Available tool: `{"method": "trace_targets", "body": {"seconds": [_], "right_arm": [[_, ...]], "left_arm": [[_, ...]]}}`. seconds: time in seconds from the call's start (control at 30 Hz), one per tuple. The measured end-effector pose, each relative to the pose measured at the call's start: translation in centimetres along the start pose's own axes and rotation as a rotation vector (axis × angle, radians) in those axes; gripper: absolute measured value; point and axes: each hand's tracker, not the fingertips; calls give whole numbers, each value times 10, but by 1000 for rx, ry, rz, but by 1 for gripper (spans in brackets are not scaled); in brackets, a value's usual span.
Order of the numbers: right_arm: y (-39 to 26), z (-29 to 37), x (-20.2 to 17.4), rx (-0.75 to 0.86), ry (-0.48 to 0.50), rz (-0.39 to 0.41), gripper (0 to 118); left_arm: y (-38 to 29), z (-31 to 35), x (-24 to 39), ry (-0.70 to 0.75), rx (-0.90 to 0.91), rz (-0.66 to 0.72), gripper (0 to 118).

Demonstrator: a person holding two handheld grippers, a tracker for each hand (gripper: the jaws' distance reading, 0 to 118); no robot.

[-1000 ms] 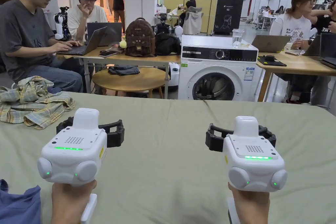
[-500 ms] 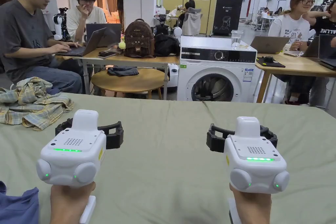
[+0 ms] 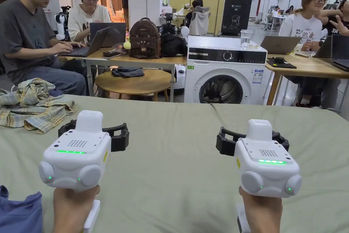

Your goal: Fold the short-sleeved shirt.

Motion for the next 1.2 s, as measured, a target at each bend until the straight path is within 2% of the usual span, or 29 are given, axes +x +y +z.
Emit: {"method": "trace_targets", "body": {"seconds": [0.43,0.5,0.6,0.63,0.67,0.7,0.73,0.77,0.83,0.93,1.0,1.1,1.2], "right_arm": [[2,6,-7,15,-11,28,116],[2,6,-7,20,-11,27,108],[4,7,-9,30,-12,35,73],[5,7,-10,32,-14,35,68],[6,7,-10,31,-14,31,68],[7,7,-10,29,-14,27,47],[8,8,-10,24,-13,21,15],[9,7,-11,17,-24,20,0],[8,10,-11,26,-31,12,0],[7,13,-10,35,-11,15,0],[7,13,-11,40,-17,34,0],[7,14,-9,34,-20,25,0],[7,13,-7,19,-31,12,0]], "left_arm": [[1,9,4,11,35,8,109],[1,9,4,18,40,-1,107],[0,8,5,31,50,-23,98],[0,8,5,31,50,-26,95],[0,8,4,27,50,-27,95],[0,9,4,22,49,-27,87],[0,9,3,18,51,-25,68],[-1,9,3,16,52,-25,47],[-1,8,4,36,39,-35,1],[-5,15,4,34,52,-32,0],[-7,14,8,75,45,-77,0],[-5,14,1,38,19,-13,0],[-5,13,-1,44,18,-9,0]]}}
